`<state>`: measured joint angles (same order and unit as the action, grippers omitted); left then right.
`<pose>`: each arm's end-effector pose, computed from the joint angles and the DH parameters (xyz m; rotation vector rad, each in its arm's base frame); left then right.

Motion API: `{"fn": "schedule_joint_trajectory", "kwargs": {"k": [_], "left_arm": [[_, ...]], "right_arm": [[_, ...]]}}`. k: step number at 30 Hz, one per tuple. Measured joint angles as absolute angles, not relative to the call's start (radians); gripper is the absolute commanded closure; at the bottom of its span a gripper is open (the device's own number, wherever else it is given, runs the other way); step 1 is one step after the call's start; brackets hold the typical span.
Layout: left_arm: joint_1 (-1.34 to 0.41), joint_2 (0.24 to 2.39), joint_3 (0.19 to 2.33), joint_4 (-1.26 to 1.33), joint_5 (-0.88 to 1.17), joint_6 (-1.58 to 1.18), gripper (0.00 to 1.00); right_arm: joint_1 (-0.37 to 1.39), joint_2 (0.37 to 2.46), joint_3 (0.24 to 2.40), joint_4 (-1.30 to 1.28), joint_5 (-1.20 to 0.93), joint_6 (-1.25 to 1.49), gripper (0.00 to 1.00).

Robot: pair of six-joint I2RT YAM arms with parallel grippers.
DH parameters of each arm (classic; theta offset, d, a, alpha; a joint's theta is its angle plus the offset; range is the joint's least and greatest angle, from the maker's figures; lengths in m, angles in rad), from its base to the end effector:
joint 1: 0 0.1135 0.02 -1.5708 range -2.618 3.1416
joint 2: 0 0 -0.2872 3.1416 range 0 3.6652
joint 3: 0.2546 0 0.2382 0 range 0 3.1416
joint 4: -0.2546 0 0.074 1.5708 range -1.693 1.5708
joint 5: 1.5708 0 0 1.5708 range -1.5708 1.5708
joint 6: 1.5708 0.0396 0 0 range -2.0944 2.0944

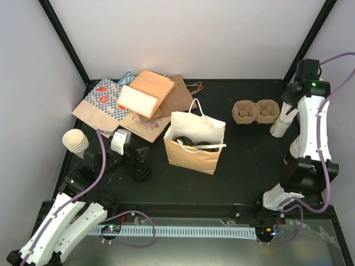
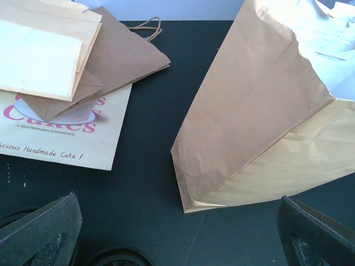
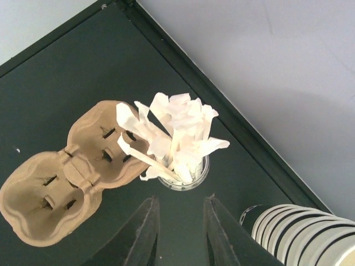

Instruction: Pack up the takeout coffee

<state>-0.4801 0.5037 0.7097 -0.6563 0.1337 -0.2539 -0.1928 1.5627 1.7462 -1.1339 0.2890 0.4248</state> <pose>0.0719 -0.0434 0.3087 0.3196 2.0440 -0.5944 0.2908 -0.0683 0.4106 0.8646 2.3292 -0.2666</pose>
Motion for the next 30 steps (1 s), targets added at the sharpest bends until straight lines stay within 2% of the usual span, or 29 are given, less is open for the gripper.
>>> {"fn": "schedule_joint_trajectory", "kwargs": {"k": [11, 27, 29, 30], "left_arm": [[-0.480, 0.491, 0.709, -0.656, 0.134, -0.254, 0.01], [-0.480, 0.491, 0.709, -0.656, 0.134, -0.254, 0.01], [-0.480, 0.491, 0.708, -0.656, 0.134, -0.254, 0.01], [-0.480, 0.491, 0.708, -0.656, 0.134, -0.254, 0.01]], "right_arm": [[-0.197, 1.670, 1.816, -1.186, 0.310, 0.423, 0.76], [-0.197, 1.716, 1.821, -1.190, 0.346, 0.425, 0.76], [-0.197, 1.720, 1.821, -1.190, 0.347, 0.426, 0.77], [-0.197, 1.720, 1.821, -1.190, 0.347, 0.426, 0.81]]}}
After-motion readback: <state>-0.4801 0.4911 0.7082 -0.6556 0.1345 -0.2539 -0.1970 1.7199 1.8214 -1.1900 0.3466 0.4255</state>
